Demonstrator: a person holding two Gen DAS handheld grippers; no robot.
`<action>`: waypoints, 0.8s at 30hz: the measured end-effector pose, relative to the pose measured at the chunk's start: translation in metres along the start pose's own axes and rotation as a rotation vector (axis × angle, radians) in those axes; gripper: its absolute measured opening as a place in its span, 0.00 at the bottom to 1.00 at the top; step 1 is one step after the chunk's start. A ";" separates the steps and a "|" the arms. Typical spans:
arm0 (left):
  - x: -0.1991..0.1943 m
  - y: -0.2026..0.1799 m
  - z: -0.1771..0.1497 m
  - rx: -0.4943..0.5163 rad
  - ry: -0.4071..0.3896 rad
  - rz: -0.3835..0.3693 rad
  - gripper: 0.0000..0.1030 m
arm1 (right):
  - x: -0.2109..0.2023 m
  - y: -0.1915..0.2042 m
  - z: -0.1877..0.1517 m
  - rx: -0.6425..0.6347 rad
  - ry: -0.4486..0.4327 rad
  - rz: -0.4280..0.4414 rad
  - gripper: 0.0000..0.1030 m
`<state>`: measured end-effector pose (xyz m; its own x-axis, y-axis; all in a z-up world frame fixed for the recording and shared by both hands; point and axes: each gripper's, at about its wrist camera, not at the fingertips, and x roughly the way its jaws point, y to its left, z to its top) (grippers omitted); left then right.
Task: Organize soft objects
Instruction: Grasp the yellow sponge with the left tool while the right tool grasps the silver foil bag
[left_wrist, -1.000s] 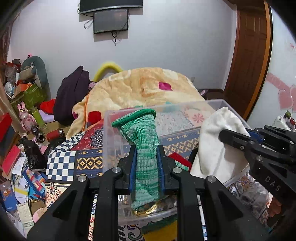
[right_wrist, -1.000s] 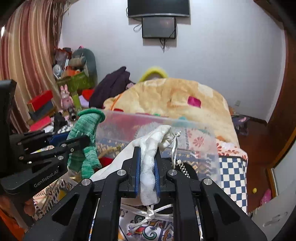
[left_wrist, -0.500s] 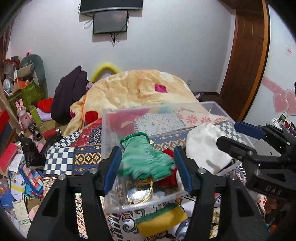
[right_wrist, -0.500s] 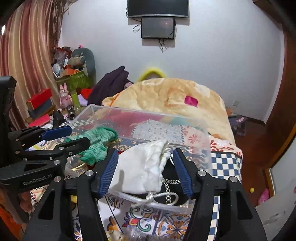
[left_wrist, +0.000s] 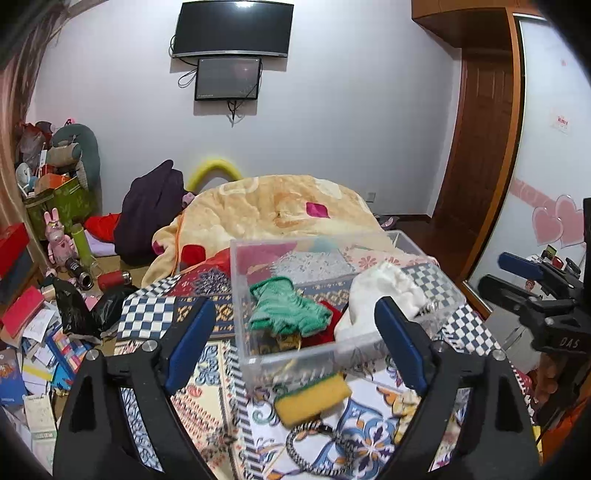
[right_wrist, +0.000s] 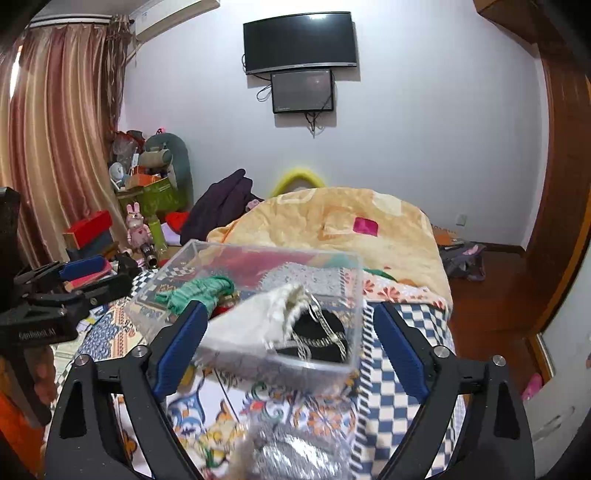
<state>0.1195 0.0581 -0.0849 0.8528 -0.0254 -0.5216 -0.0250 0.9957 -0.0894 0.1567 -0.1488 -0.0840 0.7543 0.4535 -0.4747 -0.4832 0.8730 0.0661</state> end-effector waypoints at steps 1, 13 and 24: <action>-0.001 0.001 -0.004 0.003 0.005 0.002 0.87 | -0.002 -0.002 -0.005 0.000 0.007 -0.007 0.92; 0.022 0.004 -0.054 -0.029 0.150 0.003 0.90 | 0.008 -0.005 -0.065 0.006 0.183 -0.048 0.93; 0.055 -0.012 -0.071 -0.043 0.241 -0.016 0.90 | 0.018 -0.008 -0.092 0.051 0.258 -0.019 0.84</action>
<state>0.1296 0.0383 -0.1732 0.7044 -0.0664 -0.7067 -0.0394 0.9904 -0.1323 0.1332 -0.1638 -0.1745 0.6219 0.3820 -0.6837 -0.4423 0.8917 0.0959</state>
